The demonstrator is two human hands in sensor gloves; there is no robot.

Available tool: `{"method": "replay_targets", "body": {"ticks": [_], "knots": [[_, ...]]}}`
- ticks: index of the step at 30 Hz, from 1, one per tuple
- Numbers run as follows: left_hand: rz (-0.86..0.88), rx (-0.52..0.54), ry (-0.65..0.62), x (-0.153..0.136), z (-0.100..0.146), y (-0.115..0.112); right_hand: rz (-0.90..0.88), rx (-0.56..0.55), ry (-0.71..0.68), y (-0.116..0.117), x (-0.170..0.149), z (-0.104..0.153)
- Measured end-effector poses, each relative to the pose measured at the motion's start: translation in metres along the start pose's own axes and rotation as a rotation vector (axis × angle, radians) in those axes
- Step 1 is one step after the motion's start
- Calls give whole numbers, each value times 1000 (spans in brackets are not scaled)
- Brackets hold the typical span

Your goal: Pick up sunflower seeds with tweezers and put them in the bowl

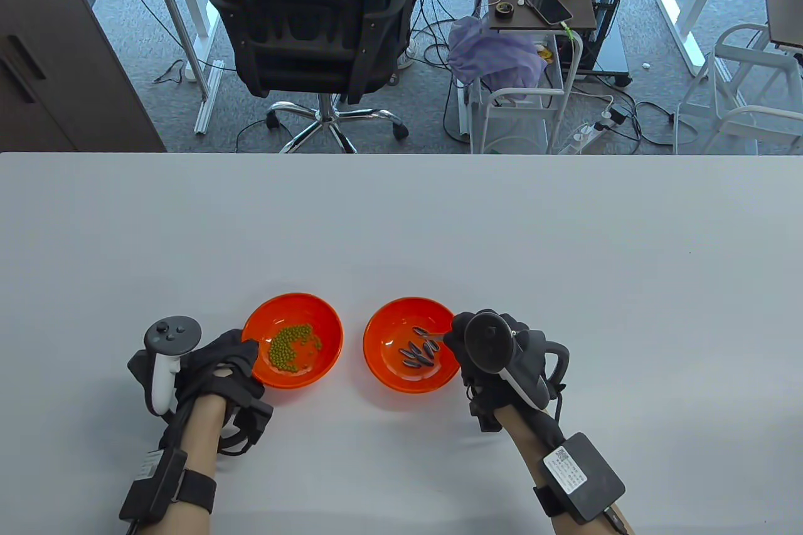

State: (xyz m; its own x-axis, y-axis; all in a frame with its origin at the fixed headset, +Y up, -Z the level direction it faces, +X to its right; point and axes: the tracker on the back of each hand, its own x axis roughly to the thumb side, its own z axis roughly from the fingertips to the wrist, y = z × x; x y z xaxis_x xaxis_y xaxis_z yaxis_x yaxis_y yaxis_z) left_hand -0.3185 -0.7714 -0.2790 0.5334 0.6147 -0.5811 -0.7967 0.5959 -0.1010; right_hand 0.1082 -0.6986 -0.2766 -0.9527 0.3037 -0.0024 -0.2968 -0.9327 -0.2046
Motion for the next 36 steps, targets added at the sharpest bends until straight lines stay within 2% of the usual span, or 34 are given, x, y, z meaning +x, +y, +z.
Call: {"method": "replay_targets", "body": {"ticks": [3,5,9,13,18,22,28,36], "knots": [[-45,40,0,3,4,4,-3,-9,12,-2,-4,-1],[-108,137,-32,9,11,8,-1,-18,22,-4,-8,-1],[-351,358,-200,33,33,10,7,-57,65,-11,-23,-3],[-552,447,-382,57,53,-3,22,-95,126,-19,-45,-6],[-644,395,-575,78,77,-31,105,-100,194,-17,-76,-10],[-709,315,-673,89,89,-52,169,-83,223,-9,-96,-12],[-775,278,-702,93,94,-66,258,-30,209,8,-109,-11],[-769,263,-689,90,91,-66,371,127,181,30,-102,-13]]}}
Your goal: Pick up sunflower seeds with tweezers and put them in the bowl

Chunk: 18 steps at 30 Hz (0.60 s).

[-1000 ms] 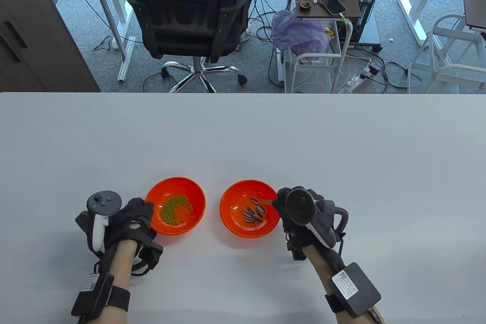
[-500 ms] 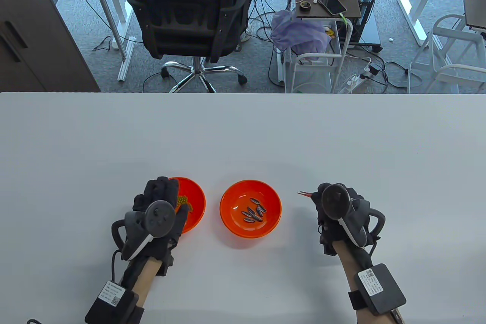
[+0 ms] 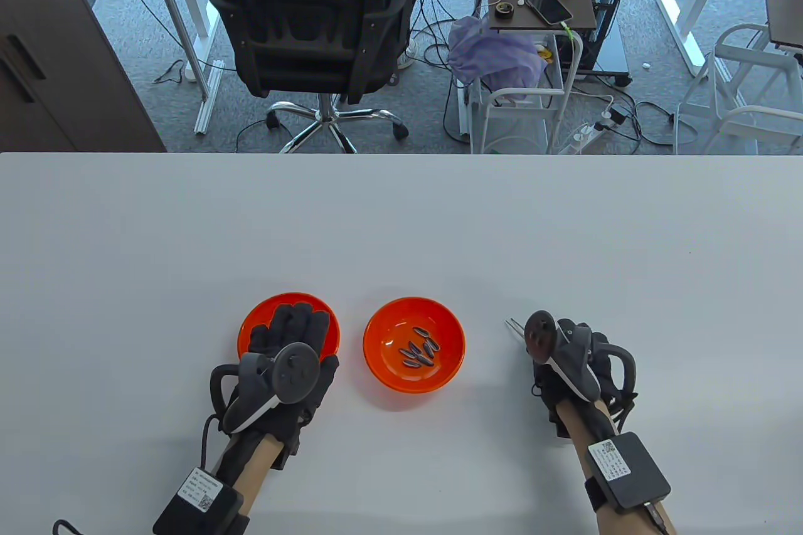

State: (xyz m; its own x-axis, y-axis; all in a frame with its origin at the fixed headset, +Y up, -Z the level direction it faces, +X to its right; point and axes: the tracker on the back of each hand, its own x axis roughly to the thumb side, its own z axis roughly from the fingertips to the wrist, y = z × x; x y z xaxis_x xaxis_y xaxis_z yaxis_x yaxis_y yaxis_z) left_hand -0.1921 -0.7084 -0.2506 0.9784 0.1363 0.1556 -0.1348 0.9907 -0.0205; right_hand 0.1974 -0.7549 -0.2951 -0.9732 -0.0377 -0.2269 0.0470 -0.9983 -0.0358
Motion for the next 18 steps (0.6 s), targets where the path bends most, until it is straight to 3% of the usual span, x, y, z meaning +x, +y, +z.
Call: {"method": "replay_targets", "body": {"ticks": [12,18], "knots": [[-9,6,8,-1,1,1,94,-2,3,1,7,3],[-11,7,10,-2,1,0,35,-26,-71,-8,13,14]]}}
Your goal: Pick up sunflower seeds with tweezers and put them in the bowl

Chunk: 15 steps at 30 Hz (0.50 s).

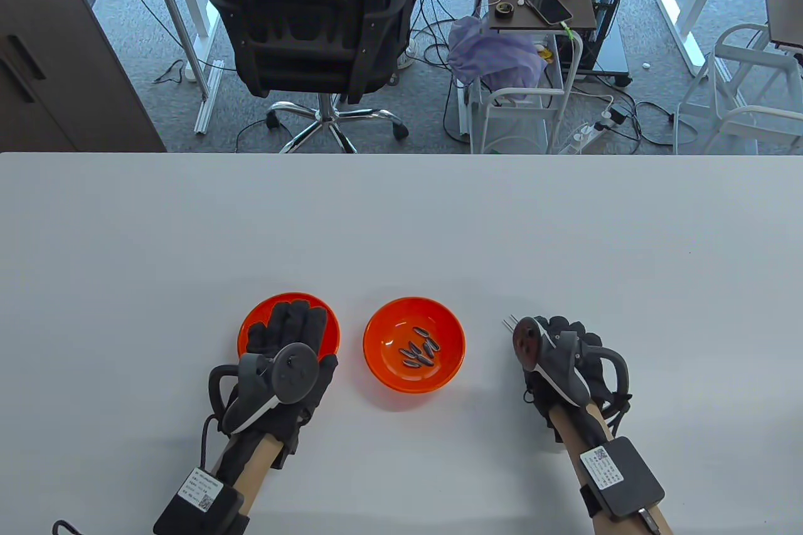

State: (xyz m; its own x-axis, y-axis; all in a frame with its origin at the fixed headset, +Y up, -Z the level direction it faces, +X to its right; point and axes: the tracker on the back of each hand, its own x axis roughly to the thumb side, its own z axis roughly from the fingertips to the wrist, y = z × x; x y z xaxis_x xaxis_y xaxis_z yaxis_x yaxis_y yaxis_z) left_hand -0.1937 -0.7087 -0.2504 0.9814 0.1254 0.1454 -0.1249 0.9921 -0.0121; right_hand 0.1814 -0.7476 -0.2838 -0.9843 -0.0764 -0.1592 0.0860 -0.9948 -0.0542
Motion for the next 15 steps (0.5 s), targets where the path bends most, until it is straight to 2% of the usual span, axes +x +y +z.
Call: {"method": "replay_targets", "body": {"ticks": [6,15], "knots": [[-6,-2,-1,1,0,-1,-94,-5,-111,-8,10,13],[-19,-10,5,1,-2,-3,-83,-20,-194,-8,24,20]]}}
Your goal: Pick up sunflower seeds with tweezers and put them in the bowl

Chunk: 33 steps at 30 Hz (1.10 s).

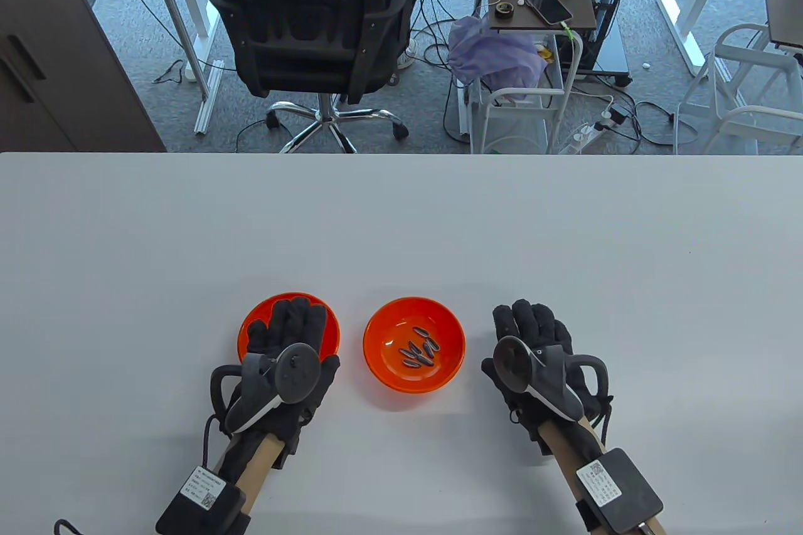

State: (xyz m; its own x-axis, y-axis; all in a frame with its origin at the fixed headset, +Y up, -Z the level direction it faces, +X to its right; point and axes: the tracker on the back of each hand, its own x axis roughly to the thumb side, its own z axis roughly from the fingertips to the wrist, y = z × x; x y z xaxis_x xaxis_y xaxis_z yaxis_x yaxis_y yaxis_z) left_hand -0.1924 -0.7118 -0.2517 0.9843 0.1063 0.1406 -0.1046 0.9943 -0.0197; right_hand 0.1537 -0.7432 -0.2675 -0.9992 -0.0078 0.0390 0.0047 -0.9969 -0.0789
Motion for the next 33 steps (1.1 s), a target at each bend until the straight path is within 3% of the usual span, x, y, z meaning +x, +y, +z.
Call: {"method": "replay_targets", "body": {"ticks": [33], "knots": [[-19,-2,3,2,0,-3,62,30,-10,-3,5,5]]}}
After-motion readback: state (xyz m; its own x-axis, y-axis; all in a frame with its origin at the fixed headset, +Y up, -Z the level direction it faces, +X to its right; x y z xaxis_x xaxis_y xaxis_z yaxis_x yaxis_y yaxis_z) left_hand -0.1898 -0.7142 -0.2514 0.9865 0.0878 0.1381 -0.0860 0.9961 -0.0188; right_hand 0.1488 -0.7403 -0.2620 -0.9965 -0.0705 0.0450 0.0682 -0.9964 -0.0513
